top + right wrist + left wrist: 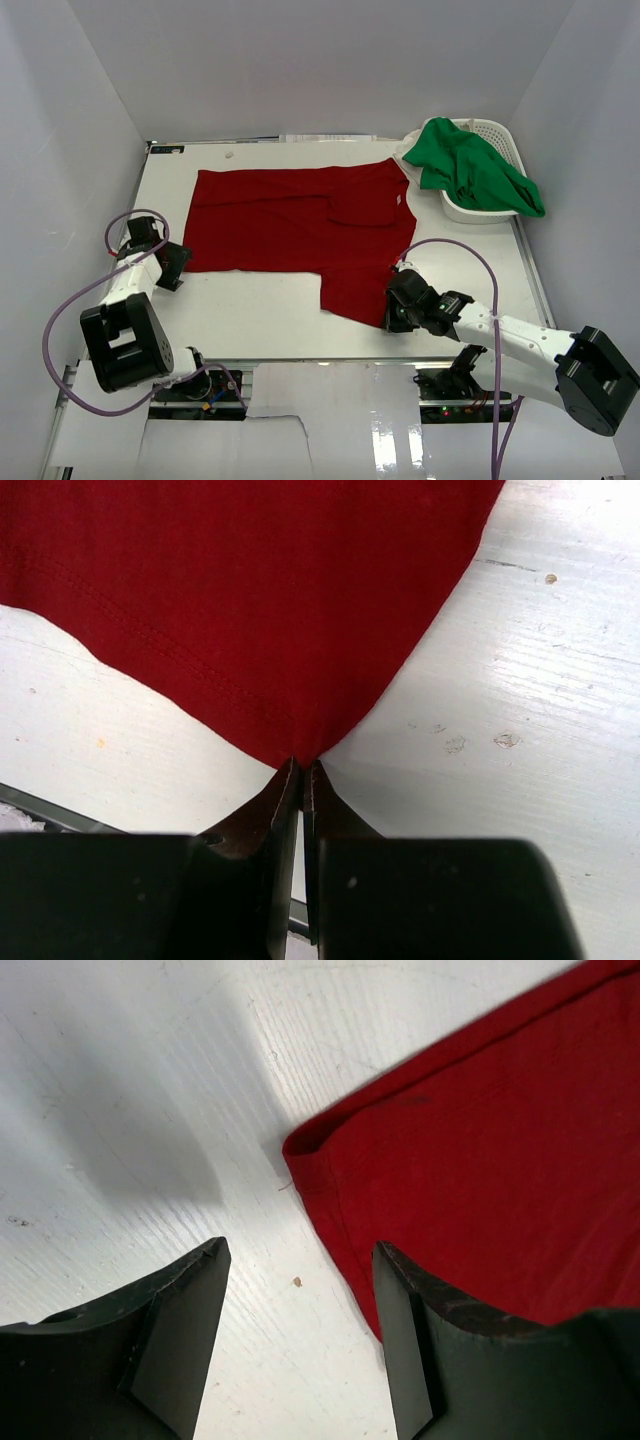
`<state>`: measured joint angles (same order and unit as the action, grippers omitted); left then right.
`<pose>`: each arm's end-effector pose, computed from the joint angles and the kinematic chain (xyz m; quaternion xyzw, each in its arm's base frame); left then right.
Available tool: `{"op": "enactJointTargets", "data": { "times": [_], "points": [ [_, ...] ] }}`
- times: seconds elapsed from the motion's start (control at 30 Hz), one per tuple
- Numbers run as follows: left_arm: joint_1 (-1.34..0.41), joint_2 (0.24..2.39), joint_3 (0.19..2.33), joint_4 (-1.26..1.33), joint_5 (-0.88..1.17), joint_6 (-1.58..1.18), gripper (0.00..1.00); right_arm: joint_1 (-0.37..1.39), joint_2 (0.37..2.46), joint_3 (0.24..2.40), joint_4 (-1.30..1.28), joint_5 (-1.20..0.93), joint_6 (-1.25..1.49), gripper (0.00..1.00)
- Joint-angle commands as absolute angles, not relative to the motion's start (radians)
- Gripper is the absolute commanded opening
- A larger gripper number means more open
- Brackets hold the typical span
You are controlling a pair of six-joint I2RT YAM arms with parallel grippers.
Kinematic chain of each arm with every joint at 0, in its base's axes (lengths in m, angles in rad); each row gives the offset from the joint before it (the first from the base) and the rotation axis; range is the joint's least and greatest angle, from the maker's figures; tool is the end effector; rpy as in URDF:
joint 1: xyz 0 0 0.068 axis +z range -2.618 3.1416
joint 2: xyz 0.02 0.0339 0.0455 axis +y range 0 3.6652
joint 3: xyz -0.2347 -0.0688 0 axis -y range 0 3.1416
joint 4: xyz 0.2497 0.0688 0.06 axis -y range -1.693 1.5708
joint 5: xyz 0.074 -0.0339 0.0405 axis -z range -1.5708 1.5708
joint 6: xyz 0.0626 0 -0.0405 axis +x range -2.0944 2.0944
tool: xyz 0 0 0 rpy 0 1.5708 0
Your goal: Fold and stack the t-shirts
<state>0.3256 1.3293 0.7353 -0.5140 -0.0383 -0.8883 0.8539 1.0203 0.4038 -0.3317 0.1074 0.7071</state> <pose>0.2506 0.0871 0.1292 -0.5587 0.7968 -0.0458 0.2255 0.1464 0.1577 0.1074 -0.0533 0.9492 0.1789 0.2533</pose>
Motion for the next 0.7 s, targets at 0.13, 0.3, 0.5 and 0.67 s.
{"op": "enactJointTargets", "data": {
  "times": [0.13,0.3,0.5,0.67],
  "points": [
    [0.333,1.397,0.798,-0.500,-0.138,-0.920,0.67,0.861,1.031,0.422,-0.311,0.101,0.695,0.08],
    [0.333,1.430,0.811,-0.485,-0.152,-0.919,0.67,0.861,1.020,0.429,-0.321,0.106,0.692,0.08],
    [0.333,1.476,0.810,-0.454,-0.138,-0.919,0.65,0.861,1.009,0.431,-0.333,0.109,0.690,0.08],
    [0.333,1.503,0.808,-0.425,-0.118,-0.916,0.63,0.861,1.003,0.426,-0.342,0.112,0.692,0.08]
  ]
}}
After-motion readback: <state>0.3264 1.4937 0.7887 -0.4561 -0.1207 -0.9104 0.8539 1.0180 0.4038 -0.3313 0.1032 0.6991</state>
